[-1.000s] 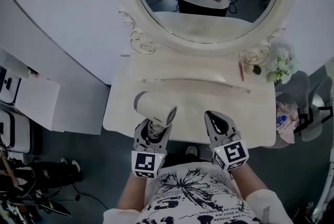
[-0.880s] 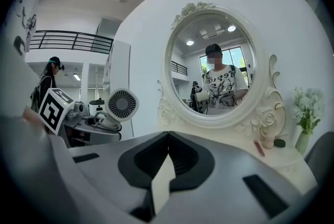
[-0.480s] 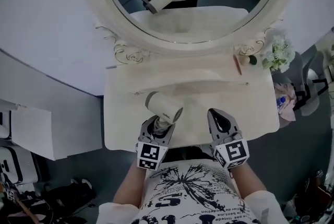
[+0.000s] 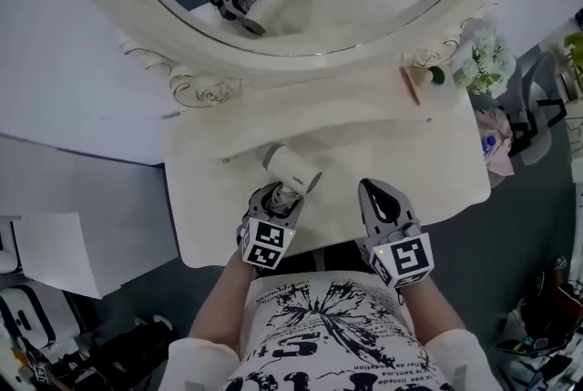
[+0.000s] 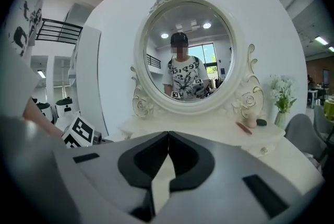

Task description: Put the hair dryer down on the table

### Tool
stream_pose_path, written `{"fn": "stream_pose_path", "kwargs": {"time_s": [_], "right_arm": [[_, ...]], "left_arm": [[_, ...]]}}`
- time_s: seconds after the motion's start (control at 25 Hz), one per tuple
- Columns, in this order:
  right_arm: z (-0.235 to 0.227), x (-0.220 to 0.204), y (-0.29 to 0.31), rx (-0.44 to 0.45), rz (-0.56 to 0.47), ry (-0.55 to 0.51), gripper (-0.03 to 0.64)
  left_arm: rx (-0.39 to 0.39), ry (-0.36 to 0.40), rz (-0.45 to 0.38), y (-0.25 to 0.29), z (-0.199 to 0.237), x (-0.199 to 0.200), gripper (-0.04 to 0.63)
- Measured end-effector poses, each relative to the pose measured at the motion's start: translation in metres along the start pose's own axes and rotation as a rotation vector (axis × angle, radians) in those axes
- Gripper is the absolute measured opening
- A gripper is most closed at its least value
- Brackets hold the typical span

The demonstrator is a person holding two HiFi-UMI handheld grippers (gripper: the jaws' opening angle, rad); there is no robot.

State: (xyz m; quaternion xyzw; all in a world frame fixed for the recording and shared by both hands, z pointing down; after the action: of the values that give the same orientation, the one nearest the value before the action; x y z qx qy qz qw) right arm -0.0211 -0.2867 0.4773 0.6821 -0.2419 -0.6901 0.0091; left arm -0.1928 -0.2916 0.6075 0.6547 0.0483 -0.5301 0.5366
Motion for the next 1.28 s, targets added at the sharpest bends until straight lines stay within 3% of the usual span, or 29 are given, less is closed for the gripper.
{"fn": "stream_pose_path", "kwargs": {"time_s": [0.64,1.28], "right_arm": [[-0.007,-0.011,0.007,0.005,0.065,-0.012,0.017],[0.004,-0.010,0.013,0.071,0.065,-0.022,0.017]], "left_arm": [[-0.044,-0.048,0.158,0.034,0.004,-0.030,0.242],[-0.045,-0.032,0.171,0.035,0.002,-0.030,0.242]]}}
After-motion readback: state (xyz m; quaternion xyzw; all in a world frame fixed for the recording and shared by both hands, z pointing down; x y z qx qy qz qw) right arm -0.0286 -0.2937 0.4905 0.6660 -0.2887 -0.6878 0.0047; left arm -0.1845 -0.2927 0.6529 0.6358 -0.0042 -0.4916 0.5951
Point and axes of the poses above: the fingertips, and each gripper's own axes: y forward along the fingers, z to its left, x out of its top, the point moved 4 cm from there along -y, backward along the fingers, and after that the axes turned 10 degrees about -x, right-handed, at the moved point
